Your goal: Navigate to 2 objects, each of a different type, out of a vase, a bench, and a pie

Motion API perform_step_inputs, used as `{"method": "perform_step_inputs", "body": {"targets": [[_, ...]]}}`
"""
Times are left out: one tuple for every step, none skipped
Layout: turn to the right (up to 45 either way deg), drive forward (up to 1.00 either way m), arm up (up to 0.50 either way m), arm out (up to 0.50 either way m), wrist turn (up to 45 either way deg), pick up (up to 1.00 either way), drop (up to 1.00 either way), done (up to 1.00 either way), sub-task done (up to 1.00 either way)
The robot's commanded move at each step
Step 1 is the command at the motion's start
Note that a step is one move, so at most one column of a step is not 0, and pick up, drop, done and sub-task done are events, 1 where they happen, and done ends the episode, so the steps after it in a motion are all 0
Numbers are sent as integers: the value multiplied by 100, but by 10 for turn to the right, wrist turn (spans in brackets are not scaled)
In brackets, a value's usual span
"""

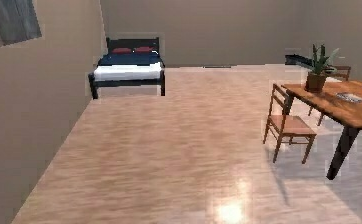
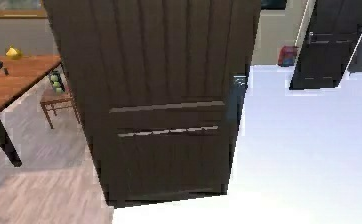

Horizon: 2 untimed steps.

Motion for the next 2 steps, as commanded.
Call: {"method": "perform_step_inputs", "body": {"targets": [[270, 0, 0, 0, 0, 0, 0, 0, 0], [0, 70, 0, 0, 0, 0, 0, 0, 0]]}}
